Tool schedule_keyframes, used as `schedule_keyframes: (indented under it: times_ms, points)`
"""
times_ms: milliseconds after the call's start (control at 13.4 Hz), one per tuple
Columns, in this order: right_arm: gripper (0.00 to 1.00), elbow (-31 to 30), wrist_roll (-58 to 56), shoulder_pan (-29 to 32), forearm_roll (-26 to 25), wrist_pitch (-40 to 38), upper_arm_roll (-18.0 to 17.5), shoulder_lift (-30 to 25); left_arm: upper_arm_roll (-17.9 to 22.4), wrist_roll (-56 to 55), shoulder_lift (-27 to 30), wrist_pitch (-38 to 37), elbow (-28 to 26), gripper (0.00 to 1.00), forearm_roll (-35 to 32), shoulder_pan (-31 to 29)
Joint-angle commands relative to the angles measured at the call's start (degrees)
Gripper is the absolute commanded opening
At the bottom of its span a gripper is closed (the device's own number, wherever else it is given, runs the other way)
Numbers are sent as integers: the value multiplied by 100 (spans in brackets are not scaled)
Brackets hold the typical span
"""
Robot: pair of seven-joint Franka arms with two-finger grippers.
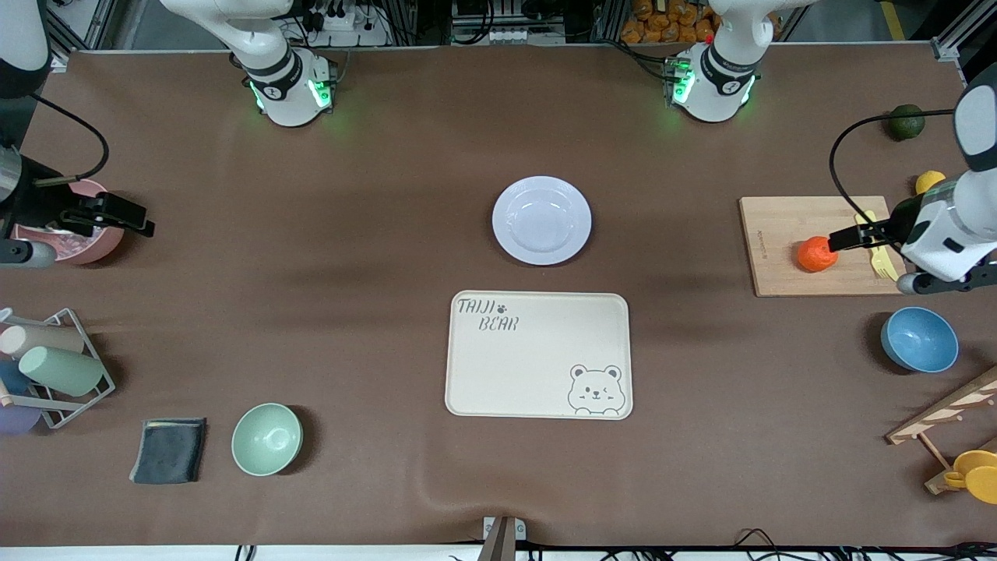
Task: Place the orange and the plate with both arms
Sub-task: 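Reach the left gripper down to the orange on the cutting board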
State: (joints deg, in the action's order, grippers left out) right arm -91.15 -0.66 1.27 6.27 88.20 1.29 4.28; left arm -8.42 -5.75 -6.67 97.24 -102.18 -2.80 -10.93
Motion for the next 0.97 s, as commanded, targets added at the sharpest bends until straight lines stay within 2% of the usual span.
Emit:
schedule_keyframes:
  times_ms: [0,150,449,674,899]
  points:
    - [100,89,66,22,365,-119,-14,90,-46,-5,-106,295,-144,100,-80,-76]
    - [100,80,84,-4,611,-102,-6,152,-46,-14,-194,436,-179,100,-80,-94]
    - [100,80,92,-4,621,-66,-6,187,-46,-5,-361,655,-232,100,-80,-155]
    - [100,80,92,66,944,-84,-6,222,-46,4,-423,1216,-626,100,-89,-225]
    - [100,80,92,48,999,-67,-6,293,-46,92,-441,1674,-1030,100,-518,-269]
